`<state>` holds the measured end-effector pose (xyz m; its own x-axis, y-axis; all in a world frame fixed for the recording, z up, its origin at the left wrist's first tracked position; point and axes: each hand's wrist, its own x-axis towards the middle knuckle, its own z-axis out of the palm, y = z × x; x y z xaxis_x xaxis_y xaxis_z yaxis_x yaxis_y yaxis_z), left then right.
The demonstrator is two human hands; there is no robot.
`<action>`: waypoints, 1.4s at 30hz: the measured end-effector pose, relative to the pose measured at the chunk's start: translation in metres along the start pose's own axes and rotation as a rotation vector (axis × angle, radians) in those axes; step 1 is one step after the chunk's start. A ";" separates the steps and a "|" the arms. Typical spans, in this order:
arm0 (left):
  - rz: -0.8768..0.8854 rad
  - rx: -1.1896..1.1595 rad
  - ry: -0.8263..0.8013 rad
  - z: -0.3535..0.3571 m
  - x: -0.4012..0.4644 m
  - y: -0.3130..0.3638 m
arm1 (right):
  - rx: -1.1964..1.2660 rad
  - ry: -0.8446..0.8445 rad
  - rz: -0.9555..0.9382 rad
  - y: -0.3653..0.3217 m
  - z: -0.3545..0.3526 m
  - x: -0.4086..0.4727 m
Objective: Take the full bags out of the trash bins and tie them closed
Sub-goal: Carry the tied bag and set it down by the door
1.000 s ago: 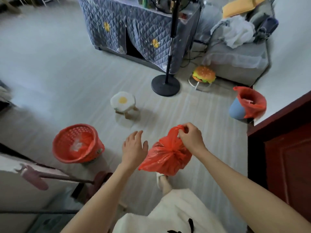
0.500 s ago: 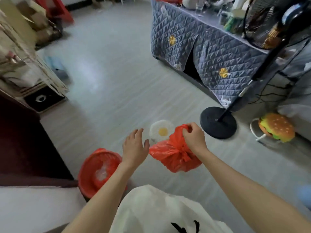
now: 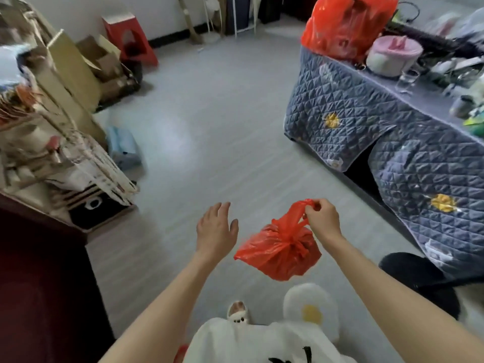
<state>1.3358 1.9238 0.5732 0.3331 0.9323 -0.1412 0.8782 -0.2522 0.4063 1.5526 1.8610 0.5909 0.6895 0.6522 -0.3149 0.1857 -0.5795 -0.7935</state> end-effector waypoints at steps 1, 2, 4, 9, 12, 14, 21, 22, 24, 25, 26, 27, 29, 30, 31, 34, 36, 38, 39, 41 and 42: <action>0.003 0.013 -0.007 -0.011 0.037 -0.005 | -0.014 -0.008 -0.016 -0.027 0.013 0.025; -0.012 0.018 -0.020 -0.018 0.058 -0.008 | -0.014 -0.027 -0.021 -0.042 0.021 0.039; -0.009 0.025 -0.030 -0.029 0.126 -0.013 | -0.022 -0.064 -0.058 -0.084 0.044 0.088; 0.022 0.039 -0.040 -0.044 0.269 -0.020 | 0.009 -0.125 -0.144 -0.164 0.098 0.206; -0.001 0.051 -0.042 -0.052 0.380 -0.025 | 0.024 -0.195 -0.152 -0.214 0.142 0.301; -0.023 0.063 -0.052 -0.062 0.440 -0.027 | 0.000 -0.226 -0.173 -0.245 0.162 0.351; -0.068 0.032 -0.002 -0.116 0.641 -0.016 | -0.071 -0.269 -0.182 -0.366 0.216 0.531; -0.081 0.024 0.001 -0.120 0.679 -0.019 | -0.070 -0.263 -0.180 -0.386 0.229 0.568; -0.101 0.018 0.005 -0.124 0.721 -0.024 | -0.080 -0.240 -0.175 -0.404 0.240 0.606; -0.109 0.010 -0.006 -0.126 0.754 -0.027 | -0.084 -0.232 -0.180 -0.417 0.250 0.636; -0.104 0.009 0.000 -0.127 0.790 -0.028 | -0.100 -0.224 -0.186 -0.431 0.259 0.666; -0.104 0.004 0.006 -0.130 0.826 -0.029 | -0.087 -0.201 -0.184 -0.444 0.266 0.697; -0.083 -0.011 0.012 -0.134 0.908 -0.029 | -0.074 -0.181 -0.163 -0.475 0.288 0.767; -0.080 -0.011 0.007 -0.137 0.928 -0.026 | -0.075 -0.173 -0.152 -0.483 0.291 0.785; -0.036 0.004 -0.026 -0.142 0.995 -0.025 | -0.061 -0.125 -0.128 -0.508 0.306 0.840; -0.001 0.032 -0.031 -0.155 1.086 -0.012 | -0.074 -0.096 -0.083 -0.545 0.311 0.906; 0.040 0.032 -0.051 -0.168 1.151 0.005 | -0.050 -0.078 -0.063 -0.575 0.311 0.953; 0.077 0.035 -0.086 -0.175 1.233 0.033 | -0.032 -0.019 -0.031 -0.604 0.304 1.016; 0.099 0.047 -0.092 -0.179 1.255 0.044 | -0.012 0.005 -0.040 -0.614 0.300 1.031; 0.163 0.043 -0.111 -0.177 1.320 0.073 | 0.027 0.062 -0.039 -0.636 0.292 1.088; 0.188 0.040 -0.113 -0.174 1.345 0.086 | 0.048 0.075 -0.040 -0.643 0.289 1.112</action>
<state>1.7993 3.2016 0.5748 0.5270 0.8332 -0.1677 0.8090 -0.4313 0.3993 1.9974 3.0999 0.6005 0.7330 0.6348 -0.2446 0.1813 -0.5288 -0.8292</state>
